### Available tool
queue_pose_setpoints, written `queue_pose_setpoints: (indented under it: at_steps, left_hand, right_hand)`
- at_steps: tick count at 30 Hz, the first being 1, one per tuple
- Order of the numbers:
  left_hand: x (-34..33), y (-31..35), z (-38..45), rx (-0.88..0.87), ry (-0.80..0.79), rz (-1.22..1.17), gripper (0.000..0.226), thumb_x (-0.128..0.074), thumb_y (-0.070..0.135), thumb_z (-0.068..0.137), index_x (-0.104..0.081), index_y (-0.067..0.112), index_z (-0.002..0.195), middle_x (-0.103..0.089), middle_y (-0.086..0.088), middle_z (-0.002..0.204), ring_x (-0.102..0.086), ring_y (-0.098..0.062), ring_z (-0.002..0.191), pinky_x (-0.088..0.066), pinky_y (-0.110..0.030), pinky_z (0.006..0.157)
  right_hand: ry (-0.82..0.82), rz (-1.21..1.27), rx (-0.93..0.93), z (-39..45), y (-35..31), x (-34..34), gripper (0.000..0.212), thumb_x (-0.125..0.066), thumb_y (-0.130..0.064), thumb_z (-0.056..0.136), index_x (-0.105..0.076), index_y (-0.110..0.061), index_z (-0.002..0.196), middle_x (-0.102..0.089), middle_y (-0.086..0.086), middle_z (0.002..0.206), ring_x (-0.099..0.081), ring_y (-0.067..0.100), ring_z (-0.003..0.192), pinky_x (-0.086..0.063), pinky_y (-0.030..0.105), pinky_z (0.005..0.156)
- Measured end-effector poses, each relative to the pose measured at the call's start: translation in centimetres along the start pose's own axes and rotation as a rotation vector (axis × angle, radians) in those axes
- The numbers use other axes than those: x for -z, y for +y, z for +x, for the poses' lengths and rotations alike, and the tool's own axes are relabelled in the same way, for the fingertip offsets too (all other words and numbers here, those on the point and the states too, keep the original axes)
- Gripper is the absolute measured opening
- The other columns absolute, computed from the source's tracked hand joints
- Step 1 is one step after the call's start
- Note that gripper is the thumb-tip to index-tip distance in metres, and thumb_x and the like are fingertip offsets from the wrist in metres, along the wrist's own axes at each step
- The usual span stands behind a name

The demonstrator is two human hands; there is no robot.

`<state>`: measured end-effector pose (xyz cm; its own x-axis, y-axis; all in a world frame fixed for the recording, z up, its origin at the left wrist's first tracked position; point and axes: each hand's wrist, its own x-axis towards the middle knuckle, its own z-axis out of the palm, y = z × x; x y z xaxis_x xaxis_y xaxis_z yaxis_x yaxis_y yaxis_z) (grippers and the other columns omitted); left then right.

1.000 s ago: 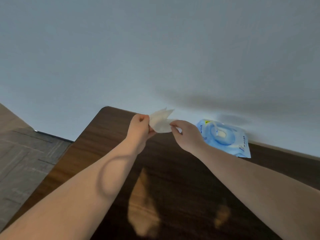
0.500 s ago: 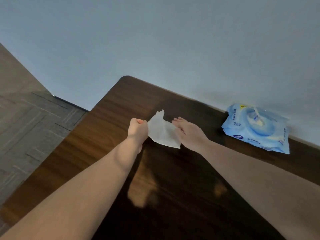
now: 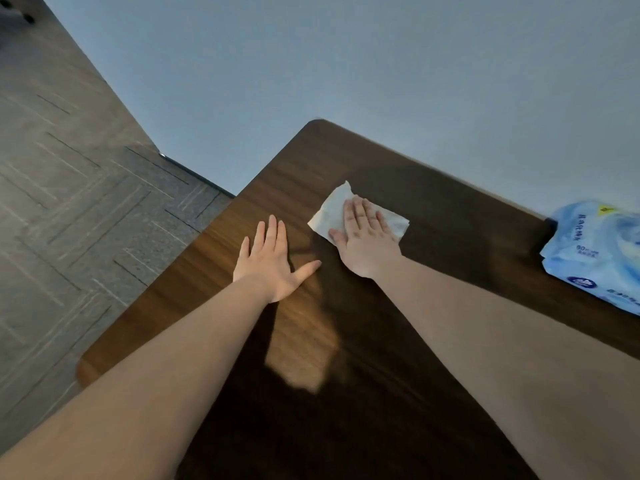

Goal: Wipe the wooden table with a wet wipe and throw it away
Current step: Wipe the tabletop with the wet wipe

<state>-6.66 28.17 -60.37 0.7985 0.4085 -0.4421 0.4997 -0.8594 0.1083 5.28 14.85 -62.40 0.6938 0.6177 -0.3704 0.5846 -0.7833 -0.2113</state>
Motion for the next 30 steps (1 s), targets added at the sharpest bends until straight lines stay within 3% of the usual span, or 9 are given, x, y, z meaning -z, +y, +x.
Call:
queue_pose_setpoints:
  at_steps: [6, 15, 22, 30]
  left_hand:
    - [-1.3, -0.7, 0.0, -0.015, 0.016, 0.011, 0.110, -0.013, 0.089, 0.070, 0.015, 0.018, 0.149, 0.021, -0.001, 0.158, 0.019, -0.020, 0.145, 0.008, -0.044, 0.118]
    - [-1.5, -0.8, -0.2, -0.031, 0.046, 0.005, 0.108, -0.017, 0.088, 0.073, 0.010, 0.017, 0.150, 0.016, -0.001, 0.160, 0.016, -0.020, 0.146, 0.006, -0.045, 0.118]
    - [-1.3, 0.2, -0.9, -0.050, 0.045, 0.130, 0.097, -0.009, 0.079, 0.081, 0.009, 0.014, 0.150, 0.014, -0.003, 0.160, 0.011, -0.018, 0.146, 0.001, -0.042, 0.118]
    - [-3.0, 10.5, -4.7, -0.339, 0.066, 0.161, 0.082, -0.016, 0.068, 0.090, 0.003, 0.018, 0.152, 0.008, 0.001, 0.161, 0.008, -0.014, 0.147, -0.001, -0.040, 0.119]
  right_hand:
    - [-0.030, -0.009, 0.059, 4.1, -2.7, 1.1, 0.065, -0.010, -0.050, 0.098, 0.015, -0.015, 0.147, 0.019, 0.007, 0.157, 0.016, 0.021, 0.144, 0.011, 0.037, 0.114]
    - [0.022, -0.019, 0.107, 5.5, -4.3, 0.8, 0.066, -0.014, -0.052, 0.098, 0.010, -0.017, 0.149, 0.014, 0.006, 0.159, 0.013, 0.021, 0.145, 0.008, 0.039, 0.116]
    - [0.006, 0.025, -0.008, -0.5, 1.6, -0.3, 0.067, -0.011, -0.053, 0.097, 0.012, -0.018, 0.149, 0.017, 0.002, 0.158, 0.015, 0.016, 0.144, 0.010, 0.035, 0.115]
    - [0.045, 0.056, -0.203, -12.4, 13.1, -1.7, 0.066, -0.010, -0.054, 0.097, 0.014, -0.019, 0.148, 0.016, 0.001, 0.158, 0.015, 0.013, 0.144, 0.012, 0.033, 0.115]
